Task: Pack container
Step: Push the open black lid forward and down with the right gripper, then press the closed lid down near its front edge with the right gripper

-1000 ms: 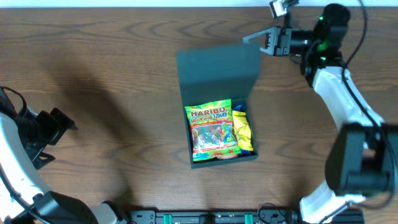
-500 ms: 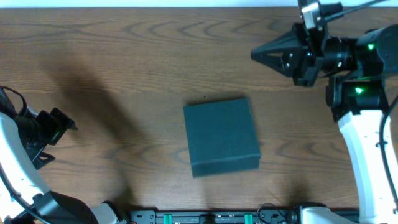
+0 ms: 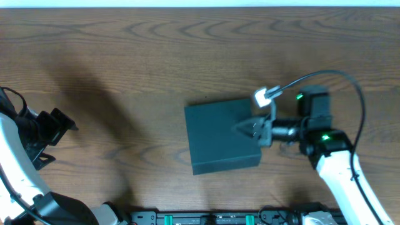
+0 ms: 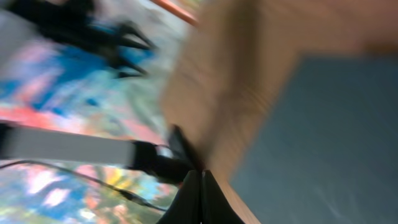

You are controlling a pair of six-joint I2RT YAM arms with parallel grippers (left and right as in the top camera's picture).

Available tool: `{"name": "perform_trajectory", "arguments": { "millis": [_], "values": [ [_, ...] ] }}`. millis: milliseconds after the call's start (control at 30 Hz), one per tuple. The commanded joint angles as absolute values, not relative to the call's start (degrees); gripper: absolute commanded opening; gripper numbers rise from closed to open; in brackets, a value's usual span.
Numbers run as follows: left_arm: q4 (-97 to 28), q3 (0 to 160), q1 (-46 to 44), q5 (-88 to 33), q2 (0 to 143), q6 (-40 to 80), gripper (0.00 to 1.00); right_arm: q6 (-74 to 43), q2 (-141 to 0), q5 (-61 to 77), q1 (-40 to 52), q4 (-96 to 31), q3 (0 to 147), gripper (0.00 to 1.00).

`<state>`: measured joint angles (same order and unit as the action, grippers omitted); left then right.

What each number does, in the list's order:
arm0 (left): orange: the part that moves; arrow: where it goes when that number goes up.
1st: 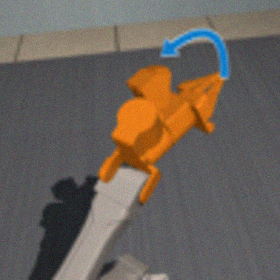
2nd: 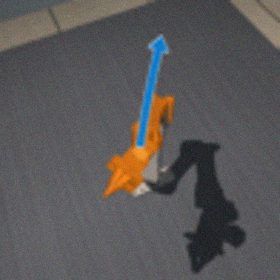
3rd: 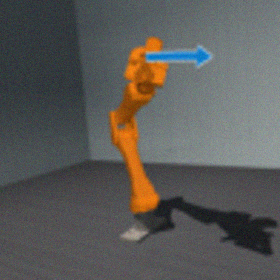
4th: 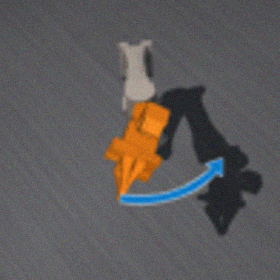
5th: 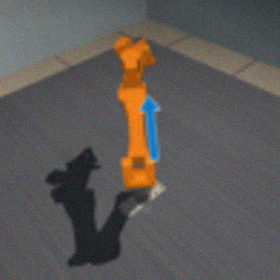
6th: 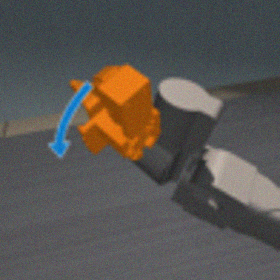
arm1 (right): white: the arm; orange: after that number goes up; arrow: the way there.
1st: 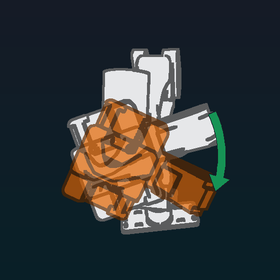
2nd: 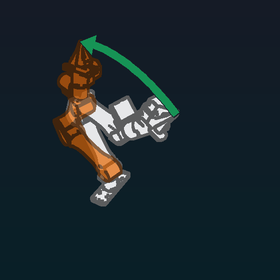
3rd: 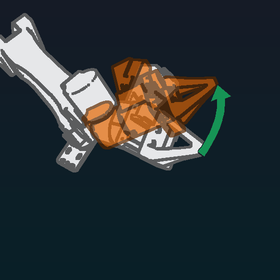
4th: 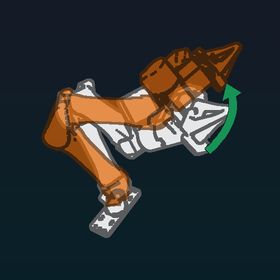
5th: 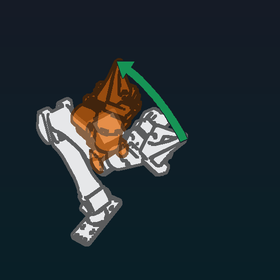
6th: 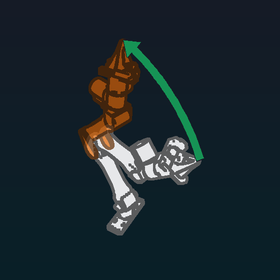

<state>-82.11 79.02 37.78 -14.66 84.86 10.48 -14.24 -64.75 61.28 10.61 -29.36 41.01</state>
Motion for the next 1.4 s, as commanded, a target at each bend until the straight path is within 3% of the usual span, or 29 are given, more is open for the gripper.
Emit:
{"name": "perform_trajectory", "arguments": {
  "millis": [0, 200, 300, 467, 900, 1133, 1367],
  "values": [
    [-82.2, 79.7, 38.0, -14.4, 84.7, 10.5, 0.95, -7.2, -61.8, 40.5, 18.6, -34.5, 41.2, 0.02],
    [-82.2, 79.7, 38.0, -14.4, 84.7, 10.5, 0.95, -10.7, -59.1, 18.0, 34.4, -43.6, 41.1, 0.02],
    [-82.2, 79.7, 38.0, -14.4, 84.7, 10.5, 0.95, -12.4, -59.7, 10.5, 37.7, -42.3, 39.4, 0.02],
    [-82.3, 79.7, 38.0, -14.4, 84.7, 10.5, 0.95, -14.0, -64.5, 10.5, 37.3, -27.7, 31.4, 0.07],
    [-82.3, 79.7, 38.0, -14.4, 84.7, 10.5, 0.95, -26.8, -72.3, 14.0, 36.8, -21.1, 31.1, 0.07],
    [-82.2, 79.7, 38.0, -14.4, 84.7, 10.5, 0.95, -25.9, -61.4, 20.0, 36.9, -36.4, 34.5, 0.07],
    [-82.3, 79.7, 38.0, -14.4, 84.7, 10.5, 0.95, -29.5, -62.0, 14.9, 38.7, -39.0, 33.2, 0.04]
  ]
}}
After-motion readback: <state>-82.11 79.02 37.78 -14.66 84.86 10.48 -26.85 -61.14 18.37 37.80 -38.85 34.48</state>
